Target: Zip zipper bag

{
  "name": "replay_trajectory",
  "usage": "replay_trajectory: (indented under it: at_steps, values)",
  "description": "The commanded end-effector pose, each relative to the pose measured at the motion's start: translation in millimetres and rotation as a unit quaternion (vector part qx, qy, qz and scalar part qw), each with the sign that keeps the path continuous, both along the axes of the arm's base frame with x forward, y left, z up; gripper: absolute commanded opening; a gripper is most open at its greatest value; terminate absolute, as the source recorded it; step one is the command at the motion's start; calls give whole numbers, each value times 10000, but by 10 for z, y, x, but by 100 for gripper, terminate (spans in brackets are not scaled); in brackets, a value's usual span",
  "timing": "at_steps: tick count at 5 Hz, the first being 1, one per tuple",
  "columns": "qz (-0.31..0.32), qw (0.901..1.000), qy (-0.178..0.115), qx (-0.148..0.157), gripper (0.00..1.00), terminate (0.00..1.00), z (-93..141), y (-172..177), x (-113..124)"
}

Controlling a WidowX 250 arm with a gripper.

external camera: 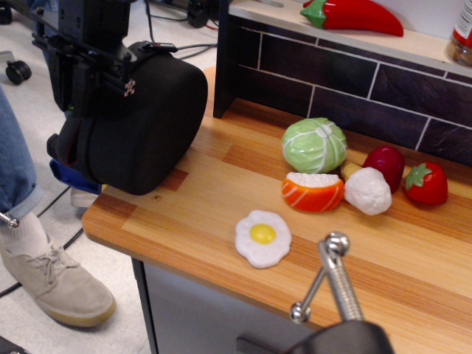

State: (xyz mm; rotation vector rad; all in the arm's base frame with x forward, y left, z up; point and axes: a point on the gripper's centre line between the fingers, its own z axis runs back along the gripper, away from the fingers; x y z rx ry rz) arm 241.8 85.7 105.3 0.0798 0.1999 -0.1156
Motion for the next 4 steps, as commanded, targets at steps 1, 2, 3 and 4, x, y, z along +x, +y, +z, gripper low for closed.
replay_trajectory:
  at_steps: [1,2,3,4]
  values:
    - [218,9990,-372,-133,0,0,36,62,-37]
    - [152,9978,-642,-63,0,0,-203,107,-186]
    - [69,9994,-336,-26,0,0,-328,231,-428]
    - [226,9995,205,14,0,0,-438,326,-586]
